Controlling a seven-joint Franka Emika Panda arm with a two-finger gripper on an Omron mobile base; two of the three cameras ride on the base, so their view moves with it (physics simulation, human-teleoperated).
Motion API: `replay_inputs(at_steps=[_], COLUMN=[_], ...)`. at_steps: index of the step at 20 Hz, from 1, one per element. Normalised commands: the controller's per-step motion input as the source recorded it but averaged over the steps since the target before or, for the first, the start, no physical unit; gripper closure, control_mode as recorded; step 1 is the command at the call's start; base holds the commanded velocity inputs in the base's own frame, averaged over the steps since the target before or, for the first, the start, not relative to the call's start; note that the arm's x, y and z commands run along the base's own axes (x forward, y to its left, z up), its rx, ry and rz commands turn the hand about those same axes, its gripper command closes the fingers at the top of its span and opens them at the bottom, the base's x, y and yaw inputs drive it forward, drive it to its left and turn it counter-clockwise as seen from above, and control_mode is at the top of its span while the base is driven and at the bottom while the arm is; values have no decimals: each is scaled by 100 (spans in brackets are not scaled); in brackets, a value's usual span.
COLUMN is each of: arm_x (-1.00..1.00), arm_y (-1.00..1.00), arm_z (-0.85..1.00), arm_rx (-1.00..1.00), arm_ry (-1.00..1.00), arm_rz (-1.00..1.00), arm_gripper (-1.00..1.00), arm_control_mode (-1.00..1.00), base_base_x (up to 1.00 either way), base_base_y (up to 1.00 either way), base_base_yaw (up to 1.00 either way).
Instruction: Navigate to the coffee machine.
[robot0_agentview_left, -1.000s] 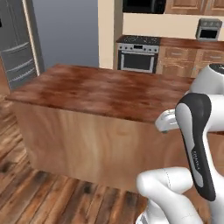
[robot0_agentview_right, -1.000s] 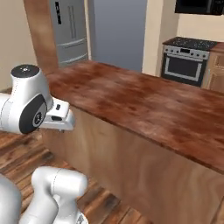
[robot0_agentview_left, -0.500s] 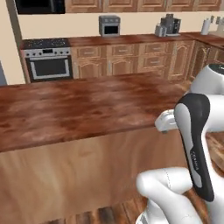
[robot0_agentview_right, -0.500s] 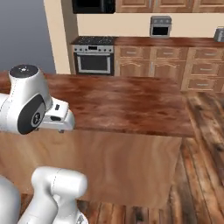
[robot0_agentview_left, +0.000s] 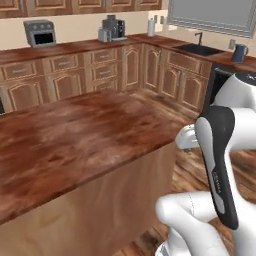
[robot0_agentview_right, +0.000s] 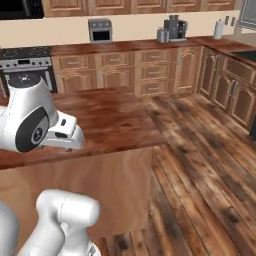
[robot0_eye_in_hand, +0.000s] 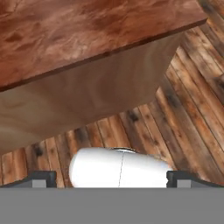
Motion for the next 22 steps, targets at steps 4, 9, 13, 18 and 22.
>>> replay_inputs(at_steps=[4,9,13,18,22], arm_x=[0,0,0,0,0], arm_y=[0,0,0,0,0], arm_z=[0,0,0,0,0], arm_rx=[0,0,0,0,0], arm_ry=[0,0,0,0,0], arm_rz=[0,0,0,0,0], arm_gripper=[-100,-100,-100,-100,-100], arm_control_mode=[100,100,100,100,100], base_base_x=[74,69,76,100,100], base_base_y=[-100,-100,-100,-100,-100], base_base_yaw=[-13,0,1,6,8])
